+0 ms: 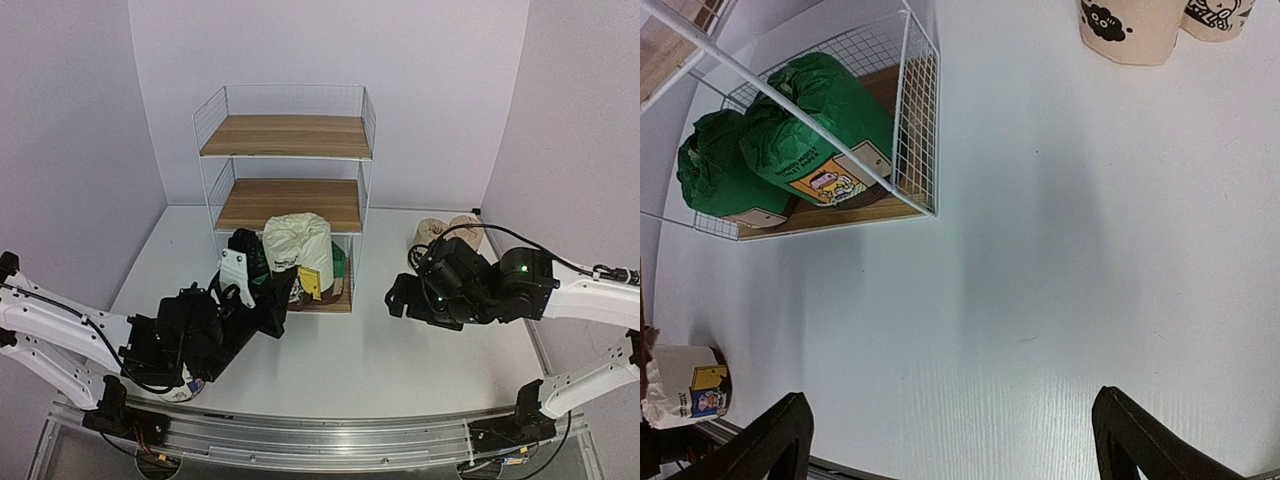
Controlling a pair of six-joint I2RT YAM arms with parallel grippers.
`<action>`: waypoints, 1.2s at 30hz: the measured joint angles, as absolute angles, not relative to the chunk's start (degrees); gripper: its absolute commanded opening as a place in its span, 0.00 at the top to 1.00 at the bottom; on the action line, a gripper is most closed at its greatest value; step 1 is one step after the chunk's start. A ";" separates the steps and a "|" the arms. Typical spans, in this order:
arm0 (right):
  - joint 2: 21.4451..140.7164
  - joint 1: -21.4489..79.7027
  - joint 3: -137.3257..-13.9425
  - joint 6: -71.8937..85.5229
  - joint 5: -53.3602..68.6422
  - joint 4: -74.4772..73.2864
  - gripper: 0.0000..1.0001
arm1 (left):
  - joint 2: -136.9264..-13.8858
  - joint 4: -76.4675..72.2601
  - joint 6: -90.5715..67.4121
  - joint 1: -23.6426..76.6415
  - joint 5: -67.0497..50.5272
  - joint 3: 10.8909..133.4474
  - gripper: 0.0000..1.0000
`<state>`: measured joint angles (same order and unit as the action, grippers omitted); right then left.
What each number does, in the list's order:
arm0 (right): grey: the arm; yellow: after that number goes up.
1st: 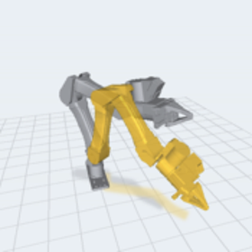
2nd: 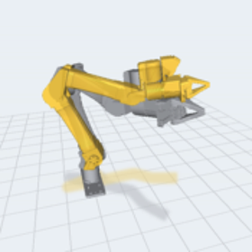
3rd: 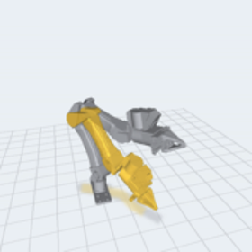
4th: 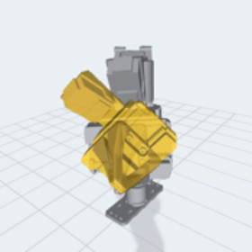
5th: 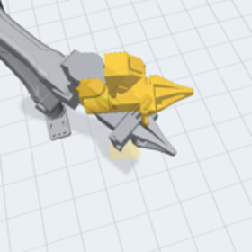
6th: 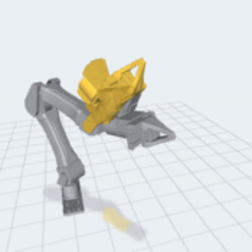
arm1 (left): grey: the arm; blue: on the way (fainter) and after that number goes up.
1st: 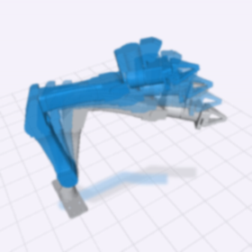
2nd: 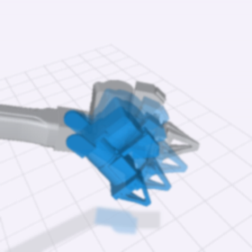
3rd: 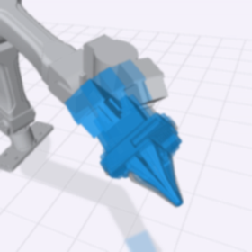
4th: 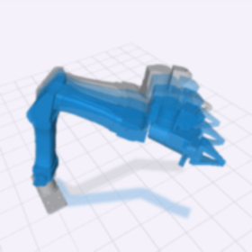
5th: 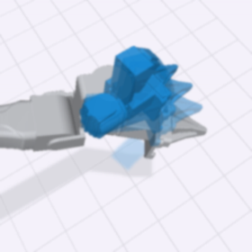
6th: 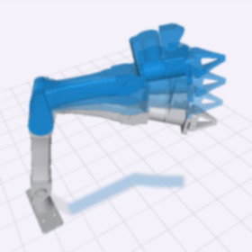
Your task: Place and organize the paper towels onto the shelf
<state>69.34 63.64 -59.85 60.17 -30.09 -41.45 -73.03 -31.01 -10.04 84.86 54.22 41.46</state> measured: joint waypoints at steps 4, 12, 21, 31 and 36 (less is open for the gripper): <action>69.34 63.61 -59.83 60.31 -30.17 -41.43 0.06 | -71.54 -29.86 -6.86 84.85 54.46 42.91 1.00; 69.28 63.61 -59.83 60.31 -30.17 -41.43 0.06 | -72.81 -29.70 -0.72 83.67 56.13 48.17 1.00; 68.60 63.61 -59.83 60.28 -30.40 -41.43 0.06 | -74.73 -28.61 0.14 75.25 55.14 51.05 1.00; 67.93 63.28 -59.83 60.11 -31.58 -41.43 0.06 | -77.08 -31.74 2.96 71.36 54.68 51.53 1.00; 67.59 63.22 -59.83 60.10 -31.73 -41.41 0.06 | -78.03 -33.09 3.11 68.33 54.85 51.53 1.00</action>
